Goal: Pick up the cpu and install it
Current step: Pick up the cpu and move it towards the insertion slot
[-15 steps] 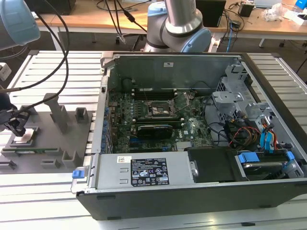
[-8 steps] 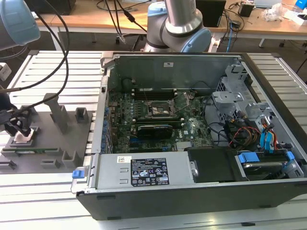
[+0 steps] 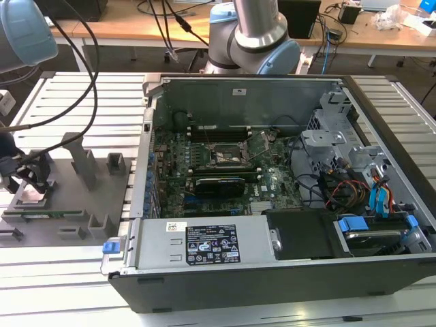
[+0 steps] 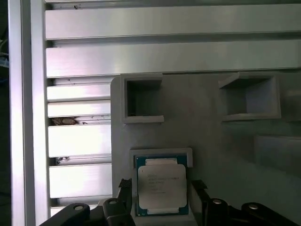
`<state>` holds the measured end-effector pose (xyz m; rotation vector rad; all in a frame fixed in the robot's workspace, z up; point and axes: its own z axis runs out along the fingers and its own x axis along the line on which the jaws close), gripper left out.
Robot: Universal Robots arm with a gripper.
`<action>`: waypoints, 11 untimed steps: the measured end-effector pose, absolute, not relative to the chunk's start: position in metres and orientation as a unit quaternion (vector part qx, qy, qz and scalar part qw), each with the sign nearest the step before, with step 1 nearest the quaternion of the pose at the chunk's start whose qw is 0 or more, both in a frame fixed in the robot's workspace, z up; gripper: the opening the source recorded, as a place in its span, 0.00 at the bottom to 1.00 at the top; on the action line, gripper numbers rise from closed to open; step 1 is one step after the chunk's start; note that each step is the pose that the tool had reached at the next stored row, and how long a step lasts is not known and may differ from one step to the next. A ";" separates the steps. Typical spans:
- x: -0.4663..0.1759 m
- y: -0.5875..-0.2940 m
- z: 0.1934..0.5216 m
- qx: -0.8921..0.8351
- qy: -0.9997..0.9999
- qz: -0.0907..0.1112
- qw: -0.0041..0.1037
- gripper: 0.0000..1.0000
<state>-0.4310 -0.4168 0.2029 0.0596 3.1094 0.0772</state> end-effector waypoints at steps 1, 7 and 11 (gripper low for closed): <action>-0.431 -0.417 0.202 0.017 0.999 0.025 0.015 0.60; -0.429 -0.417 0.196 0.014 0.999 0.025 0.015 0.60; -0.428 -0.417 0.192 0.013 0.999 0.025 0.015 0.60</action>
